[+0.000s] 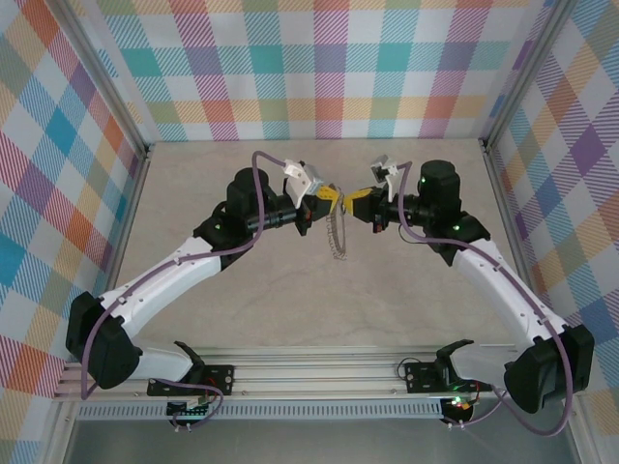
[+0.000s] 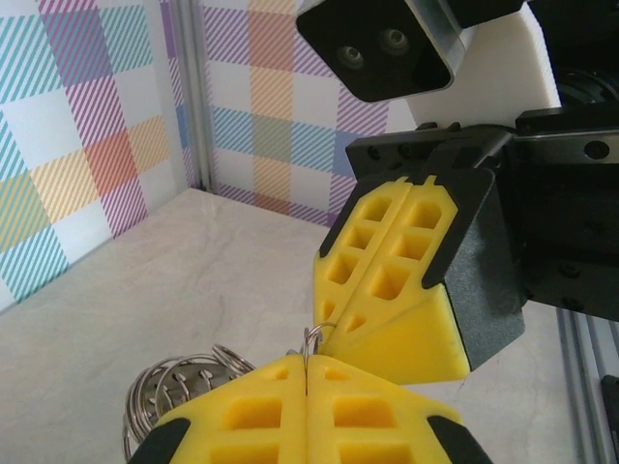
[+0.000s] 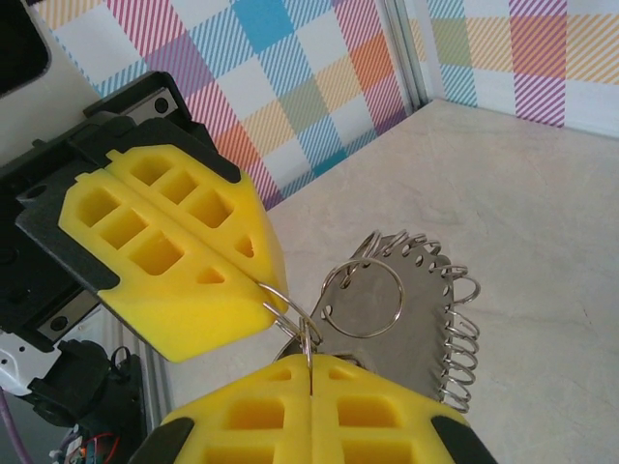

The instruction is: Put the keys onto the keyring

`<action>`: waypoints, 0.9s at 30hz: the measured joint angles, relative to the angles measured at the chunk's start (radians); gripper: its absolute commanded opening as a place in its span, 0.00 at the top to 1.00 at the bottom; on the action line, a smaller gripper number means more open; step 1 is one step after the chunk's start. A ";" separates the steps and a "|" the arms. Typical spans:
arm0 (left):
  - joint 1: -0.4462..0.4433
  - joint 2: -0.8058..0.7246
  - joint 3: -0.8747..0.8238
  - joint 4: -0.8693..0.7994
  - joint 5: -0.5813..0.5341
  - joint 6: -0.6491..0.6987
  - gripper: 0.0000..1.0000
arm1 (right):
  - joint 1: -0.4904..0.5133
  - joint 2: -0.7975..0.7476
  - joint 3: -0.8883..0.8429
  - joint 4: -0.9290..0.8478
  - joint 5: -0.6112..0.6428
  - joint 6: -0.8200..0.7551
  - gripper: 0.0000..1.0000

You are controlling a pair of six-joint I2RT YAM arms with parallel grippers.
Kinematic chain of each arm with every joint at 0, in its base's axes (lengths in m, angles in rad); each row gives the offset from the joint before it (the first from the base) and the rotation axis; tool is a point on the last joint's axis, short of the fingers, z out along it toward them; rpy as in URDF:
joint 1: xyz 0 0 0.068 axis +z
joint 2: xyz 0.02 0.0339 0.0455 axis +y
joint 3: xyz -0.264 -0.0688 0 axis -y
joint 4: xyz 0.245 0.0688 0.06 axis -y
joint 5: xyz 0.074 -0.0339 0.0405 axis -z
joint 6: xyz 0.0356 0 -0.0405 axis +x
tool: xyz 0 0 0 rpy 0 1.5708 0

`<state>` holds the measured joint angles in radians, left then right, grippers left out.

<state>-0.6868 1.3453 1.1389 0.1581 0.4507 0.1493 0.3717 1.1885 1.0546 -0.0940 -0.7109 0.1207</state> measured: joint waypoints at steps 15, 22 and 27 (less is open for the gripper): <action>0.035 0.008 -0.086 0.262 0.018 -0.235 1.00 | -0.041 0.000 -0.033 0.139 -0.081 0.105 1.00; 0.038 0.023 -0.090 0.321 0.027 -0.296 1.00 | -0.052 0.000 -0.051 0.197 -0.130 0.156 1.00; 0.038 0.024 -0.090 0.358 0.028 -0.323 1.00 | -0.052 0.002 -0.053 0.222 -0.172 0.179 1.00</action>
<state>-0.6487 1.3693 1.0492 0.5163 0.4786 -0.1738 0.3199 1.1908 1.0019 0.1280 -0.8833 0.3000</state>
